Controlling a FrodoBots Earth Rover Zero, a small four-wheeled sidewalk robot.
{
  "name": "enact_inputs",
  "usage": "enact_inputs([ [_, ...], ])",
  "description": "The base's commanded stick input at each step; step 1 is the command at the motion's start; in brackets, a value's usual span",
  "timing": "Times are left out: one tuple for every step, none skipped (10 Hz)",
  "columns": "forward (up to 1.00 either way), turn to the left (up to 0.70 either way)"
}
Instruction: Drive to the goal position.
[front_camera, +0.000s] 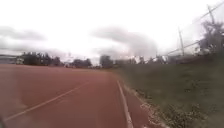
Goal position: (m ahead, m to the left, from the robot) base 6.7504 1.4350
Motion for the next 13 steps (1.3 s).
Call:
enact_inputs([
  [0.70, 0.00],
  [0.70, 0.00],
  [0.70, 0.00],
  [0.70, 0.00],
  [0.70, 0.00],
  [0.70, 0.00],
  [0.70, 0.00],
  [0.70, 0.00],
  [0.70, 0.00],
  [0.70, 0.00],
  [0.70, 0.00],
  [0.70, 0.00],
  [0.70, 0.00],
])
